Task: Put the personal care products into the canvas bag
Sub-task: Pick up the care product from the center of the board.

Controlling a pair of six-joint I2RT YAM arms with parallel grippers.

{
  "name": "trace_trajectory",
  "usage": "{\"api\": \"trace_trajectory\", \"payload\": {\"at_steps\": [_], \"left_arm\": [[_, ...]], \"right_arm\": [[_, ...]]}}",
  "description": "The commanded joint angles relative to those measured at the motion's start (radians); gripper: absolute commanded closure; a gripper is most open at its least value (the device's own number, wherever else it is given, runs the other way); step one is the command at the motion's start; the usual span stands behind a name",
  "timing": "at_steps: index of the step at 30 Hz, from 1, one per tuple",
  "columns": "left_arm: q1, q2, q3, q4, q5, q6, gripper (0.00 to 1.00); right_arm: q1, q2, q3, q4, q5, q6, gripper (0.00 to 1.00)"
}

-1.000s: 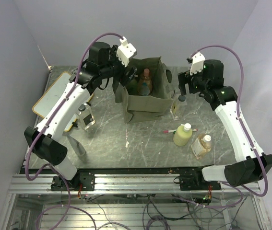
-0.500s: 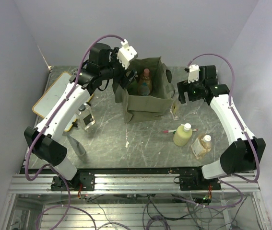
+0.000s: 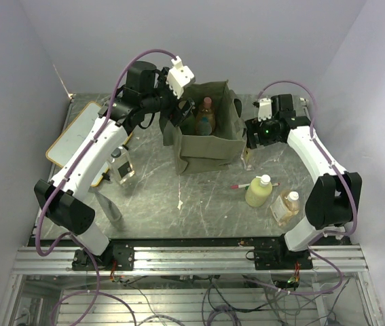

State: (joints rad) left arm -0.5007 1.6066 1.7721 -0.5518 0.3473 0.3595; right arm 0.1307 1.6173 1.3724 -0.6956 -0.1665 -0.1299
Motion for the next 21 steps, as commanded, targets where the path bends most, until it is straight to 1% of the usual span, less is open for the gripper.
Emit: {"api": "trace_trajectory", "payload": {"at_steps": [1, 5, 11, 14, 17, 21], "left_arm": [[0.008, 0.003, 0.004, 0.001, 0.036, 0.007, 0.00], [0.008, 0.003, 0.001, 0.001, 0.036, 0.009, 0.00], [0.008, 0.000, -0.004, 0.004, 0.049, 0.013, 0.00], [0.009, 0.001, -0.004, 0.004, 0.066, 0.013, 0.00], [0.009, 0.005, 0.004, -0.001, 0.090, 0.022, 0.00], [-0.001, 0.010, 0.013, -0.013, 0.115, 0.039, 0.00]], "right_arm": [[-0.005, 0.022, 0.005, 0.050, -0.011, 0.014, 0.27], [-0.005, 0.037, 0.002, 0.057, -0.009, 0.017, 0.34], [-0.005, 0.044, -0.007, 0.060, -0.003, 0.021, 0.35], [-0.005, 0.042, -0.002, 0.059, 0.006, 0.017, 0.39], [-0.010, 0.040, 0.011, 0.052, 0.016, 0.011, 0.46], [-0.035, 0.039, 0.048, 0.036, 0.018, -0.001, 0.60]]}}
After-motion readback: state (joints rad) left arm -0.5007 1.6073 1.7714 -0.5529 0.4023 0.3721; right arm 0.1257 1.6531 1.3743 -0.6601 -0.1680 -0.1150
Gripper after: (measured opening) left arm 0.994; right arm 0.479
